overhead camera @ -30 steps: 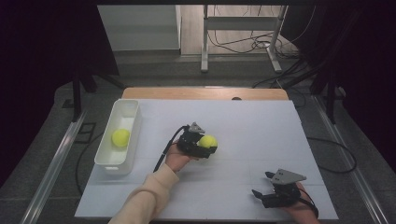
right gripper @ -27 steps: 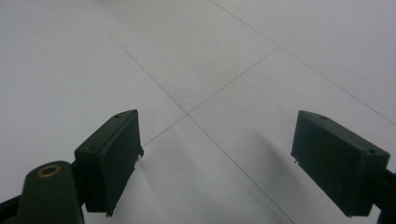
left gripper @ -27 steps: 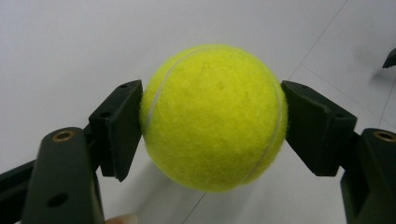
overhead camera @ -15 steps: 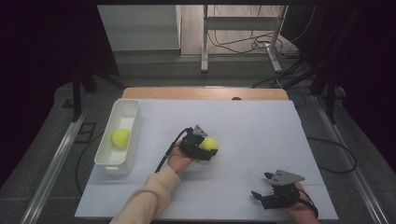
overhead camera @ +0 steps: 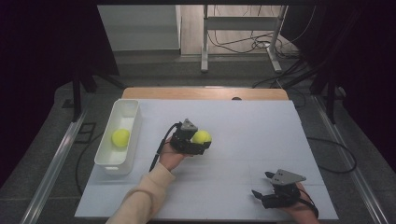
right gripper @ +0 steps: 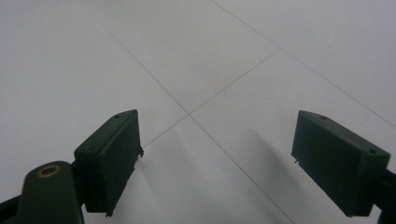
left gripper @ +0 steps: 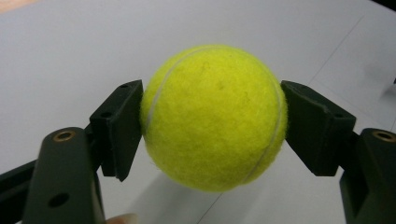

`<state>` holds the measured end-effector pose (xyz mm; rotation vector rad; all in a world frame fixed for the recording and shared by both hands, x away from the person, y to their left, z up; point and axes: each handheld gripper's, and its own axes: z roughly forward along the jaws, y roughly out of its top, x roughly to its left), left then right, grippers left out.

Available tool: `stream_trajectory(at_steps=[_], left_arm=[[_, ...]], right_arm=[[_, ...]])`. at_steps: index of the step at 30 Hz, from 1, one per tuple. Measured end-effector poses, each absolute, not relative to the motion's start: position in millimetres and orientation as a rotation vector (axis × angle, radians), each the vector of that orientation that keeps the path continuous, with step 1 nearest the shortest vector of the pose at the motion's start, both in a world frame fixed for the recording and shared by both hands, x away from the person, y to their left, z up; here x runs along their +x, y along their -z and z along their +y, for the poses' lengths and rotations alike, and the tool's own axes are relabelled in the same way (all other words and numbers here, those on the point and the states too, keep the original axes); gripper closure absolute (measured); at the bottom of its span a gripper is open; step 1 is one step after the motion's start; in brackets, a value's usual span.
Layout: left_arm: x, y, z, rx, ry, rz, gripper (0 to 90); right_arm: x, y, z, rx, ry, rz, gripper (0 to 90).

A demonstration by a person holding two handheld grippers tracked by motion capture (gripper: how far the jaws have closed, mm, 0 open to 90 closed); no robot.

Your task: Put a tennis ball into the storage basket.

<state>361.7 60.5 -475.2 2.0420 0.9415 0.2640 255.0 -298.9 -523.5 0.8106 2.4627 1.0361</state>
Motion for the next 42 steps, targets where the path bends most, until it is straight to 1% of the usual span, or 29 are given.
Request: stream_trajectory(at_steps=[11,42], left_arm=[[352.9,461.8,79.5,2.012,-0.314,0.953,26.0],[332.8,439.8,135.5,1.908,-0.381,1.014,25.9]], right_arm=[[254.6,521.9,-300.0,0.814,-1.049,2.442,16.6],[254.2,521.5,-300.2,0.819,-1.045,2.429,16.8]])
